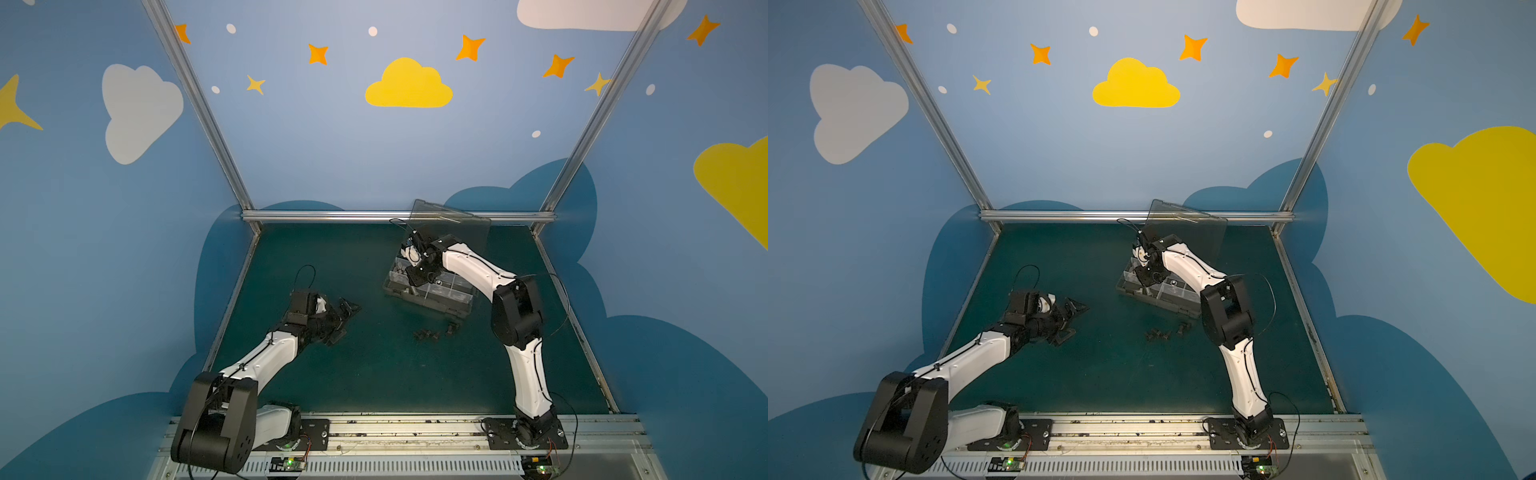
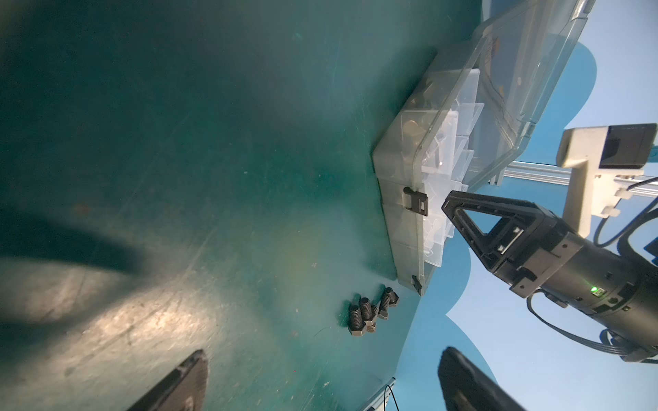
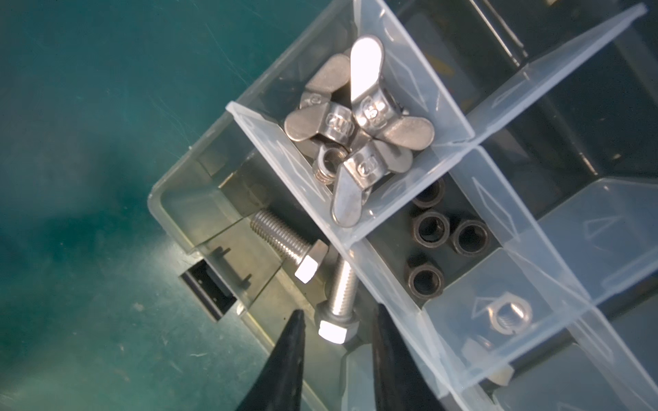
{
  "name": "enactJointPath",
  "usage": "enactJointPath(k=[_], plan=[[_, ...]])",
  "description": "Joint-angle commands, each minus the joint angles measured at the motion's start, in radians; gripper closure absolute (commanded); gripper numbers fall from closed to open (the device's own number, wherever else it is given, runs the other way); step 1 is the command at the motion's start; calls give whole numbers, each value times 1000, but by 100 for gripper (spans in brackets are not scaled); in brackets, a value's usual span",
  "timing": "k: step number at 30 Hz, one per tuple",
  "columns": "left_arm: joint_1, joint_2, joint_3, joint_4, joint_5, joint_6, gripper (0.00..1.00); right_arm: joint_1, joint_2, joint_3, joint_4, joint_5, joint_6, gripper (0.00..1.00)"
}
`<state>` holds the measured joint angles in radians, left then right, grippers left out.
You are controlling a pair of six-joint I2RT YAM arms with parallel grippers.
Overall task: Sort the screws and nuts into containers
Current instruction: Place the screw into the container, then pick up the screw from the center of the table.
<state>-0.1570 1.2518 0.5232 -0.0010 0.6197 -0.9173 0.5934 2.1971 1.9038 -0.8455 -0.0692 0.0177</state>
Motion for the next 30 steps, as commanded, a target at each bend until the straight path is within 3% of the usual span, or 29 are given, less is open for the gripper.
enactJointPath(k=[1,9,17,24,30], plan=[[6,0,-6,1,2,6,0,0,-15,30,-36,12,-9,64],[6,-5,-11,-1,-1,5,0,0,-179,-61,-54,-29,9,52],[5,-2,-6,2,-3,-1,0,19,-410,-346,17,-64,96,44],[-1,4,-7,10,-3,-8,0,80,-535,-600,78,-56,174,41],[-6,8,-6,12,-8,-9,0,159,-550,-718,108,-52,221,41]])
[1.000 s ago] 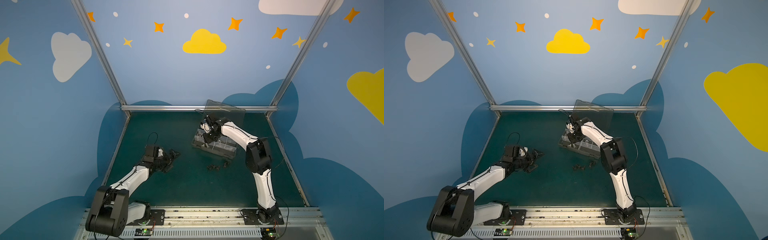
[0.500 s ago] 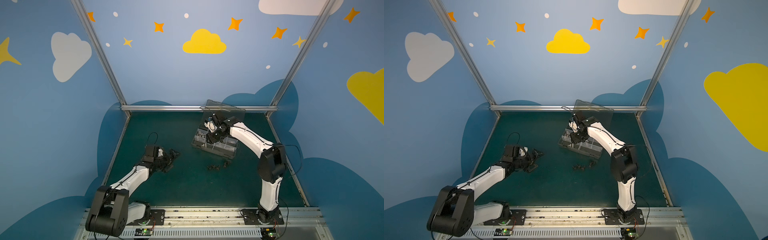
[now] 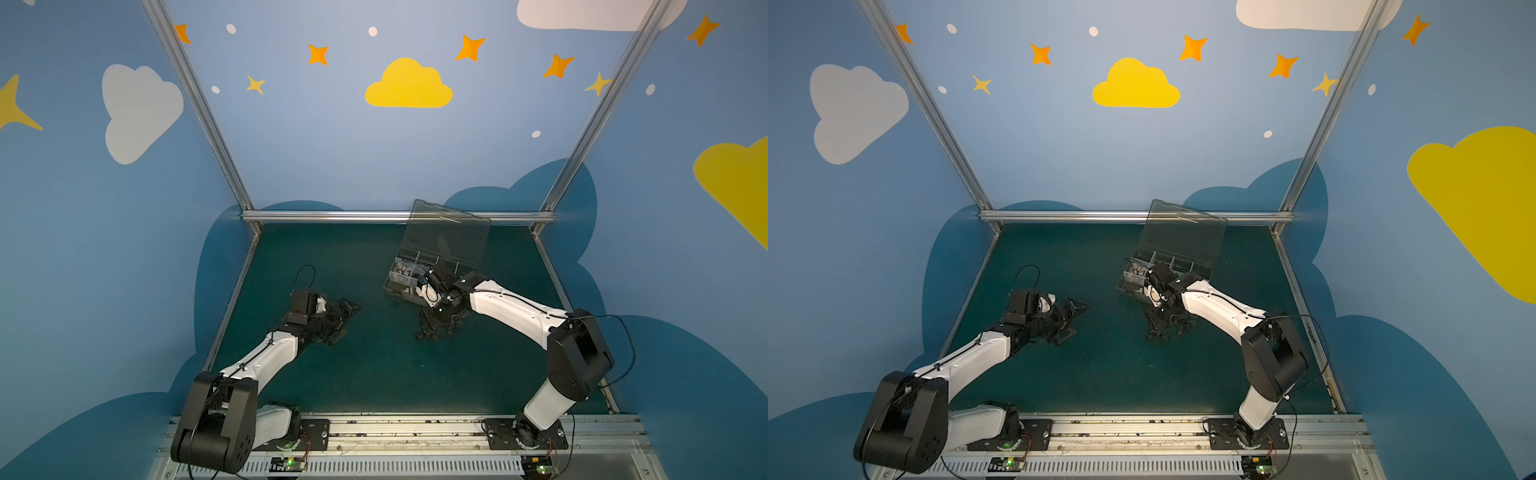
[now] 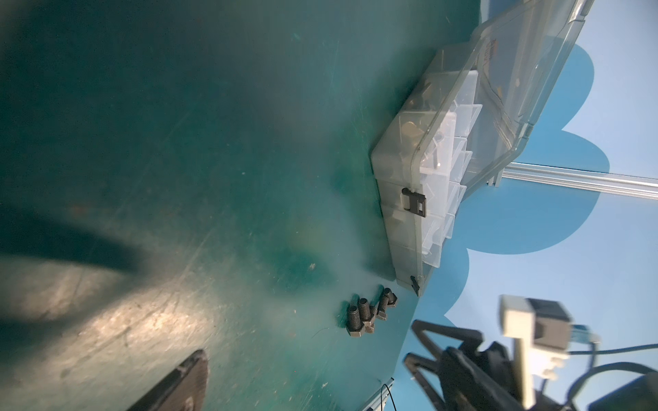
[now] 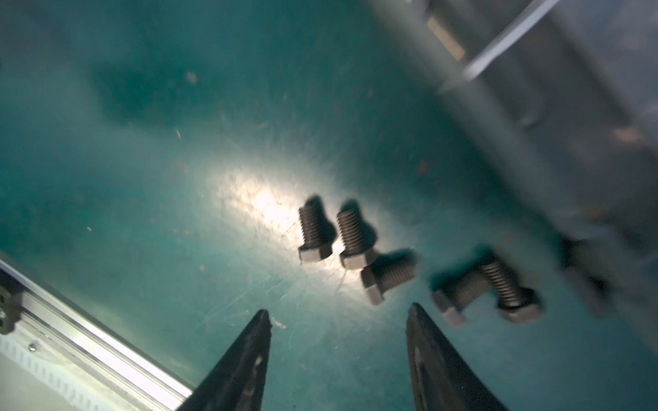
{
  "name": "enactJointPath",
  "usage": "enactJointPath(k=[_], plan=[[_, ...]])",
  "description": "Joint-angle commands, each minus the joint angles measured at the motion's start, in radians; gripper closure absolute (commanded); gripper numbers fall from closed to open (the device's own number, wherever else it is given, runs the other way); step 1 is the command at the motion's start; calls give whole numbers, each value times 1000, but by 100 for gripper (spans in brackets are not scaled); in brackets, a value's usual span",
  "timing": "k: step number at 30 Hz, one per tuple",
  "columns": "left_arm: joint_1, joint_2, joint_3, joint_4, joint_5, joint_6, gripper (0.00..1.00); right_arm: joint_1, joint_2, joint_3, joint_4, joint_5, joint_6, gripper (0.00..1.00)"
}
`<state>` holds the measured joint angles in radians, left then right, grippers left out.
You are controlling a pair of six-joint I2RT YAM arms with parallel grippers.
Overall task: Sort the screws and nuts into containers
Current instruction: Pick up the screw from the center of the table.
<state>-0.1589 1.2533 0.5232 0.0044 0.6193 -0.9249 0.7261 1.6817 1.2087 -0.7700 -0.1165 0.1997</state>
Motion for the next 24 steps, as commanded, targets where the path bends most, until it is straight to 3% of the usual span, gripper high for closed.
enactJointPath(k=[1,24], plan=[[-5,8,-6,6,-7,-1,0,38,-31,-34,40,-9,44,41],[-10,5,-8,-3,-15,0,0,82,115,-13,66,-15,52,41]])
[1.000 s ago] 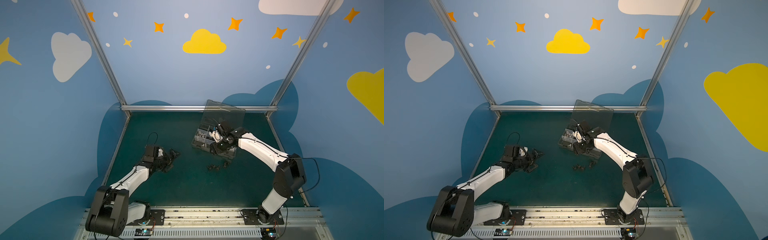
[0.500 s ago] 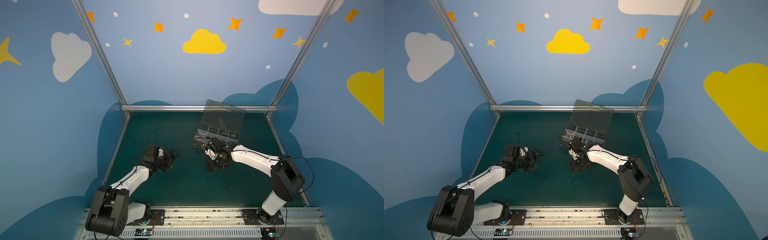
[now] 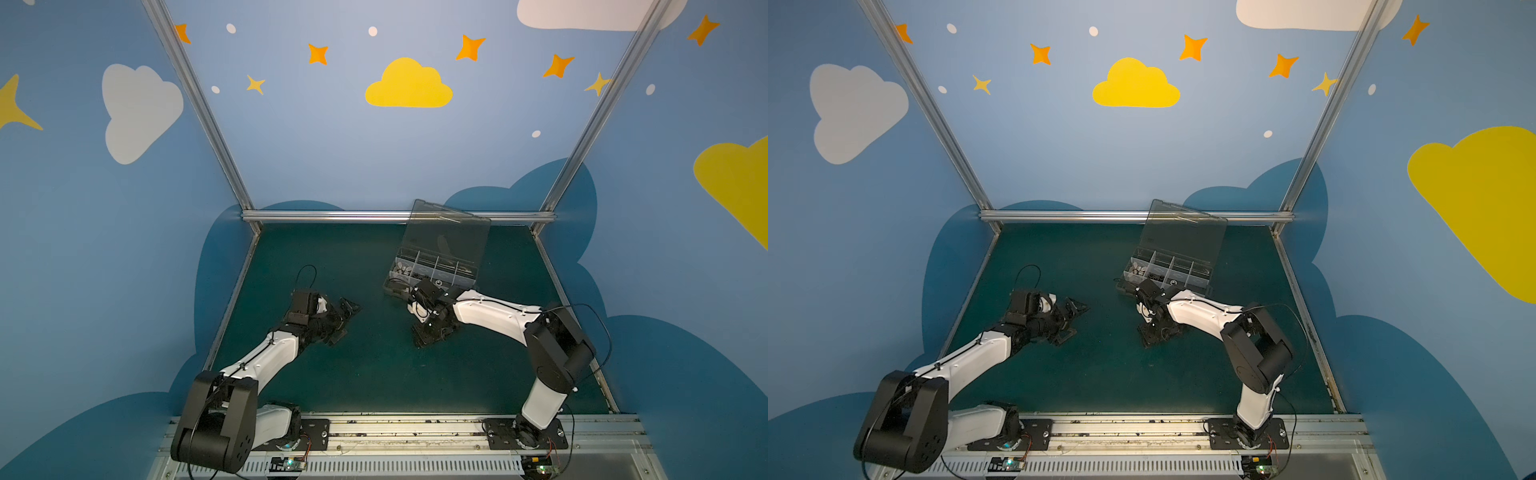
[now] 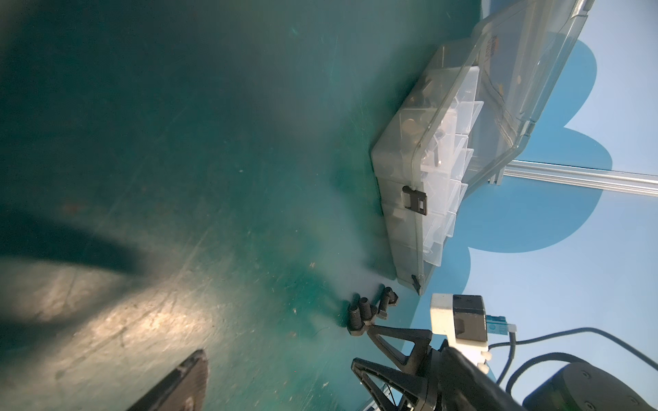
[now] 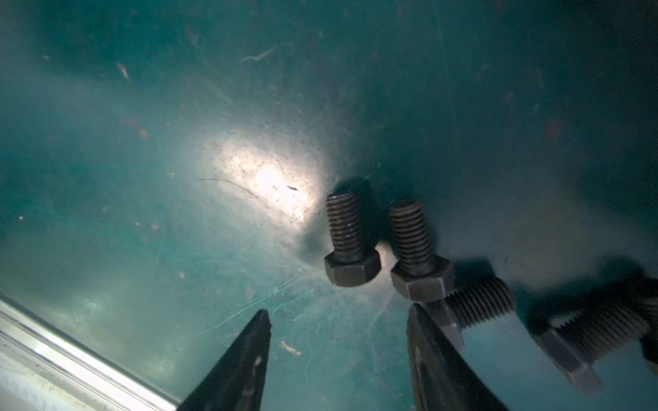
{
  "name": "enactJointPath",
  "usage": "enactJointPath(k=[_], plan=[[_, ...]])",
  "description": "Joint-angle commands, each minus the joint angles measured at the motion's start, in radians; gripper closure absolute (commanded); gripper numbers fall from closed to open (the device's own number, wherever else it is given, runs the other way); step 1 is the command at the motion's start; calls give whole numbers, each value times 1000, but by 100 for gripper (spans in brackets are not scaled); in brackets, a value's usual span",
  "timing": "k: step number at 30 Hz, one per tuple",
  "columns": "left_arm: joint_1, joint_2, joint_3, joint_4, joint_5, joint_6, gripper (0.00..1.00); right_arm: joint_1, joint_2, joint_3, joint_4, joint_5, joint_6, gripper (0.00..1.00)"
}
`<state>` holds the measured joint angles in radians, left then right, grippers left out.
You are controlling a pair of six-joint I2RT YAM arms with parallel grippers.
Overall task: Sort the screws and nuts into containers
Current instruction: Pick up the screw from the center of the table.
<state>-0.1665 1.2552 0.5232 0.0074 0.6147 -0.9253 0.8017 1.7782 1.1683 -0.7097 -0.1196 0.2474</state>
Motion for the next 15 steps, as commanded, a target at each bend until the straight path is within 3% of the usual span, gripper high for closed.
enactJointPath(k=[1,15], plan=[[-3,1,-9,-6,-11,0,0,8,24,30,8,-15,5,41],[-2,1,-9,-9,-13,4,0,11,96,101,4,2,4,41]])
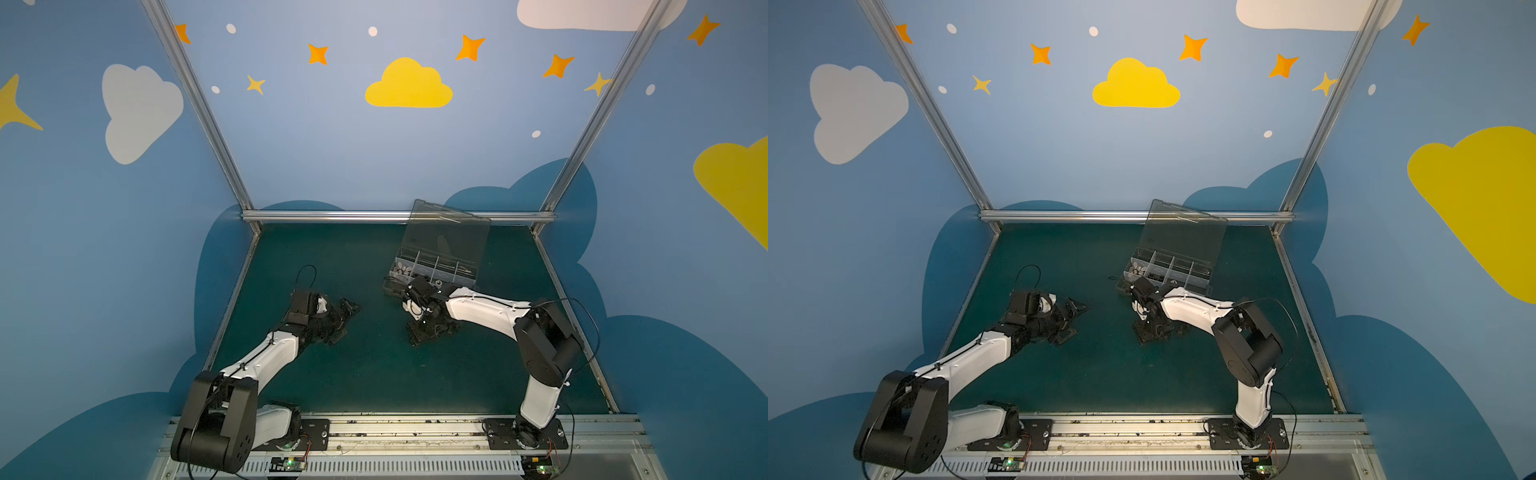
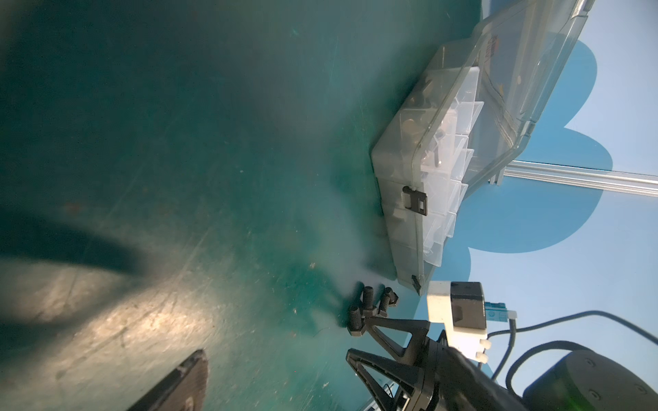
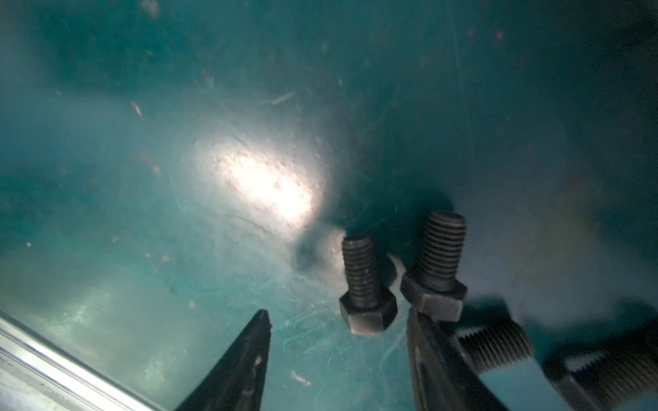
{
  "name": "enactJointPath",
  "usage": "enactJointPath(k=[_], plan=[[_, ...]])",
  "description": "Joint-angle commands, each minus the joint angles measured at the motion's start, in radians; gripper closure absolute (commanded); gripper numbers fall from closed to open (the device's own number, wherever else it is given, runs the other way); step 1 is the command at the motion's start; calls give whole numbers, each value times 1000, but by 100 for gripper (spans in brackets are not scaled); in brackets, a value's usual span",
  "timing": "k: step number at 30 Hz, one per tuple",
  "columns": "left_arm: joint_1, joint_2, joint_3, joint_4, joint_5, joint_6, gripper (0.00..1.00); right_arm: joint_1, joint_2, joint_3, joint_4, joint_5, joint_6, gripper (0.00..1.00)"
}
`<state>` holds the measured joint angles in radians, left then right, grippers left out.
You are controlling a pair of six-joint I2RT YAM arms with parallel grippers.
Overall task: Sort the screws and nuts into containers
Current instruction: Pick up the screw from the center of the table.
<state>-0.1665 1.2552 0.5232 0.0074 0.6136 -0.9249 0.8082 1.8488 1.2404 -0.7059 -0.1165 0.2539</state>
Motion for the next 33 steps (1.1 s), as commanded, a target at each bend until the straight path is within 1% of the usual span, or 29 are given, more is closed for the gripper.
enactJointPath(k=[1,13,17,20,25,31,33], plan=[[-2,1,-9,-10,-12,3,0,6,32,33,1,-3,-3,41],[-1,7,-11,-4,-10,5,0,7,47,10,-10,11,-3,43],[-2,7,-12,-2,-8,4,0,12,52,11,-22,25,-3,52],[-2,0,-15,-4,-11,4,0,14,57,12,-31,44,-7,52],[-1,-8,-17,-10,-14,6,0,22,77,23,-53,67,-9,61],[0,-8,-17,-9,-14,7,0,31,85,21,-58,92,-13,67],[0,-9,-17,-11,-15,6,0,31,83,22,-56,95,-13,70]])
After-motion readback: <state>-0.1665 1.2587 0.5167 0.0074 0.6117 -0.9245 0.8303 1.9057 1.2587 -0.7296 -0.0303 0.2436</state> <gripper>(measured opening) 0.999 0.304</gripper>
